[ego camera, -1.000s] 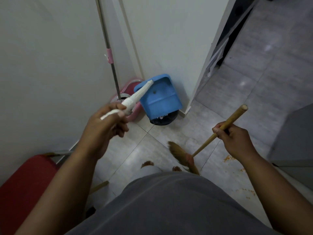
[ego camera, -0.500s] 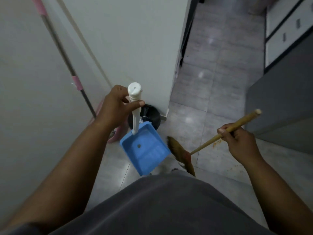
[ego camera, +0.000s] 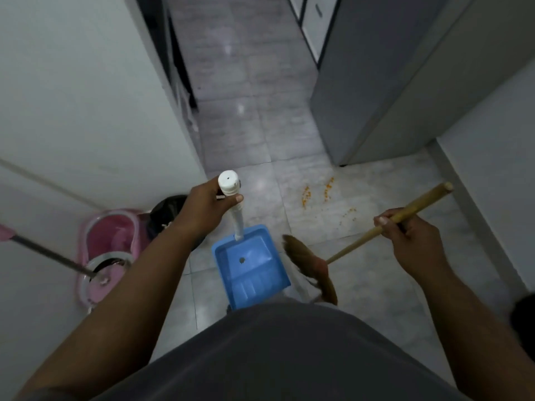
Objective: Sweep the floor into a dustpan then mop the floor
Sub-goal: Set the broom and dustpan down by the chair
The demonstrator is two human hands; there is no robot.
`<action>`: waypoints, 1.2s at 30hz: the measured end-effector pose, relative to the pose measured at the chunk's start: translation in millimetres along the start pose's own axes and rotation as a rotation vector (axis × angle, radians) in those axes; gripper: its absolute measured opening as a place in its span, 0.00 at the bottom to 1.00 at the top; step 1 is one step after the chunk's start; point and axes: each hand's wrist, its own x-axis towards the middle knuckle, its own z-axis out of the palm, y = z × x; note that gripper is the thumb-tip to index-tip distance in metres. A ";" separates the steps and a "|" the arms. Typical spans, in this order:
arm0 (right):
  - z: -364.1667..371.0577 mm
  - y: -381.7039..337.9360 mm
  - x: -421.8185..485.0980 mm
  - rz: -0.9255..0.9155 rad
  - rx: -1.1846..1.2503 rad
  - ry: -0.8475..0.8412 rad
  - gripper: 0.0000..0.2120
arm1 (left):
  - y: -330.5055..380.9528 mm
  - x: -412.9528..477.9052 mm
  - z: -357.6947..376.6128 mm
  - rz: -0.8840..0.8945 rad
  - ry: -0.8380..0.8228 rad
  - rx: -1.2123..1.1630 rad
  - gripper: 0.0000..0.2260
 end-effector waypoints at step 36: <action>-322.2 356.2 -92.8 0.694 0.237 0.844 0.03 | 342.7 125.2 561.9 0.544 -0.811 0.172 0.16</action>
